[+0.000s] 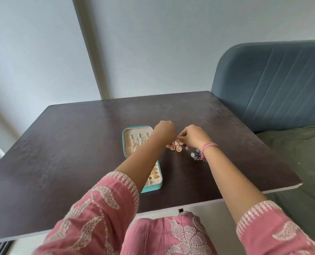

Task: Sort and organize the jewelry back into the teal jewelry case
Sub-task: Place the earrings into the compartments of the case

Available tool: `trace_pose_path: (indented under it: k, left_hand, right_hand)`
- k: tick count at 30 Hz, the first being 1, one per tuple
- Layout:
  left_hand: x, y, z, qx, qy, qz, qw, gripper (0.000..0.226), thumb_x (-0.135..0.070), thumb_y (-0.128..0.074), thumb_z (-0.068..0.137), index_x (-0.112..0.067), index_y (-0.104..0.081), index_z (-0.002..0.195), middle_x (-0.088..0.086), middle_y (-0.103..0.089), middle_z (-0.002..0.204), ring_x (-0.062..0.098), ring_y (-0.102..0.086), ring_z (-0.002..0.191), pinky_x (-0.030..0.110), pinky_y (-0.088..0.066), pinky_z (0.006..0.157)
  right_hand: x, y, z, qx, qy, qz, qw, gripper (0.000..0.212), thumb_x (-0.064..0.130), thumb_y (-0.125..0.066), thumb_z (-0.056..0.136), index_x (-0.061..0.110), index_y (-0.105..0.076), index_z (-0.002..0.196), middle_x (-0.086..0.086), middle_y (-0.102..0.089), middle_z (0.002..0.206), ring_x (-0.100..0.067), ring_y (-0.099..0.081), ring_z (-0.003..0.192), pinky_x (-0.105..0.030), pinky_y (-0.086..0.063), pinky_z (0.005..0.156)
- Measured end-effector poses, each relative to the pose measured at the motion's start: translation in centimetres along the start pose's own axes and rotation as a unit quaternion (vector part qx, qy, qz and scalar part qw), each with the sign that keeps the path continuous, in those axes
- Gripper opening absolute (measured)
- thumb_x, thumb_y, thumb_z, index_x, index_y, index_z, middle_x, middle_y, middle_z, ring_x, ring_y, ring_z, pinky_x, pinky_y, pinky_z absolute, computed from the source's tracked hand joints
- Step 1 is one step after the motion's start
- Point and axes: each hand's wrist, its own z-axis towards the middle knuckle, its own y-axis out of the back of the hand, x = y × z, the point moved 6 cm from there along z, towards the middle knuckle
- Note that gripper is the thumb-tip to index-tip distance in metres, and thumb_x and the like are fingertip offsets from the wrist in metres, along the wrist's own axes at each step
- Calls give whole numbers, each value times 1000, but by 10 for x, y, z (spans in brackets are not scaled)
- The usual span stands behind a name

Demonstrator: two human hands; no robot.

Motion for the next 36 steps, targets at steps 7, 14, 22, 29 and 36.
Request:
trace_pose_path:
  k: [7, 14, 22, 29, 36]
  left_hand:
    - [3, -13, 7, 43, 26, 27, 998, 30, -10, -52, 90, -13, -48, 60, -5, -47, 28, 4, -47, 28, 19, -33, 37]
    - [-2, -16, 5, 34, 13, 58, 998, 30, -2, -58, 85, -10, -43, 61, 0, -49, 53, 20, -54, 61, 25, -43, 57]
    - [0, -22, 10, 42, 15, 52, 998, 27, -5, -51, 85, -11, -46, 60, -1, -53, 56, 15, -49, 52, 25, -40, 51]
    - [1, -22, 9, 18, -7, -24, 1000, 22, -14, -54, 88, -10, -57, 67, -3, -59, 44, 17, -59, 51, 26, -49, 57]
    - [6, 1, -16, -35, -40, -149, 987, 18, -13, -51, 96, -1, -64, 95, 7, -65, 64, 6, -56, 38, 15, -49, 45]
  right_hand:
    - [1, -9, 6, 39, -10, -28, 999, 19, 24, -55, 80, 23, -69, 67, -3, -74, 71, -16, -72, 70, -28, -56, 74]
    - [1, -12, 9, 51, -6, -48, 998, 17, 23, -56, 80, 25, -67, 67, 0, -73, 70, -11, -68, 58, -22, -51, 64]
    - [-6, -17, 7, 17, 13, -10, 1000, 24, 21, -56, 83, 25, -65, 62, -4, -68, 74, -24, -67, 78, -27, -47, 65]
    - [-17, -4, 0, -44, 38, 132, 989, 13, 18, -61, 88, 17, -74, 88, -1, -68, 81, -13, -59, 69, -21, -41, 64]
    - [-10, 17, -26, -78, 64, 349, 932, 11, 10, -62, 91, 11, -71, 97, 1, -69, 75, 1, -47, 42, -10, -41, 48]
